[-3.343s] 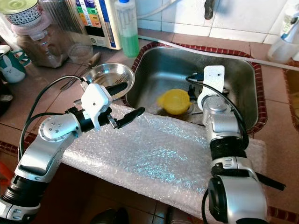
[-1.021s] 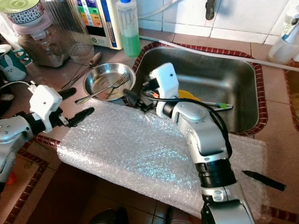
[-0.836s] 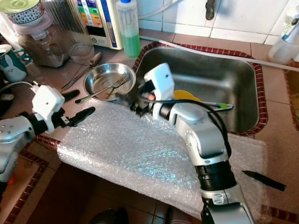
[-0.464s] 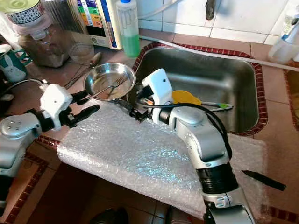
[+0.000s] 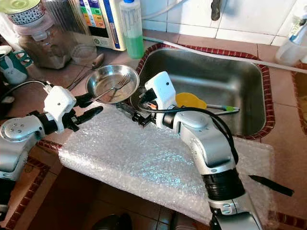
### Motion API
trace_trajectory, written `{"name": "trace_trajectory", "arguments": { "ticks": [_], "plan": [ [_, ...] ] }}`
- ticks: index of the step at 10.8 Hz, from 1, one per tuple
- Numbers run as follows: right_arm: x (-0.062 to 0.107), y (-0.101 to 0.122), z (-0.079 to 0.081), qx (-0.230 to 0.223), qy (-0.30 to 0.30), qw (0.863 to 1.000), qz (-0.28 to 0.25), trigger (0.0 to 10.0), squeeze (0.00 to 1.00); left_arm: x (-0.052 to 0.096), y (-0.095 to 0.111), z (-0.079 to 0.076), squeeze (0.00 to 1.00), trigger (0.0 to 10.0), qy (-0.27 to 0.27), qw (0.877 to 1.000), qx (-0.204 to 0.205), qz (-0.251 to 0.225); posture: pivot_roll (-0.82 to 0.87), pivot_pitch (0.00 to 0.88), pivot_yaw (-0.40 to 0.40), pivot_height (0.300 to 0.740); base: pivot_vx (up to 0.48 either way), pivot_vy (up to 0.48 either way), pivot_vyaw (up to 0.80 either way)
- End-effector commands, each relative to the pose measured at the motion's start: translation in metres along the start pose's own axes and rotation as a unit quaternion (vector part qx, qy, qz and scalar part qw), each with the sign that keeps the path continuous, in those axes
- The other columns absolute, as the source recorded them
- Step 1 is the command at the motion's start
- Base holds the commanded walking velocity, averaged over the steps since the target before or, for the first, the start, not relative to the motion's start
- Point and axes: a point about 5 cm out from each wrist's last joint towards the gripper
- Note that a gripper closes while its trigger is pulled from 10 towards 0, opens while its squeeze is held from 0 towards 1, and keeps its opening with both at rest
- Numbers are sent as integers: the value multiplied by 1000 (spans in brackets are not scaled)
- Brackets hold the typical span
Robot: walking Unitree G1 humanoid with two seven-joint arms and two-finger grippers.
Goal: Kitchen organization
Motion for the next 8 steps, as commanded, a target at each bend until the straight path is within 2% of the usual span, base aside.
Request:
{"name": "trace_trajectory", "arguments": {
  "ticks": [1,8],
  "plan": [
    [-1,2,8,12,14,1000,1,10000,0,0,-1,1,0,0,-1,1000,-6,5,-85,208,79,740,0,0,0],
    [-2,1,7,8,19,1000,4,10000,0,3,3,7,0,0,8,1000,-14,0,-81,200,77,740,0,0,0]
  ]
}}
Point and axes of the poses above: a point about 5 cm out from each wrist's last joint towards the gripper, its own x axis pointing back from the gripper into the wrist, its own y axis along the axis of the wrist's last joint, z = x × y, and after that the axes turned 12 degrees about -x, right-handed
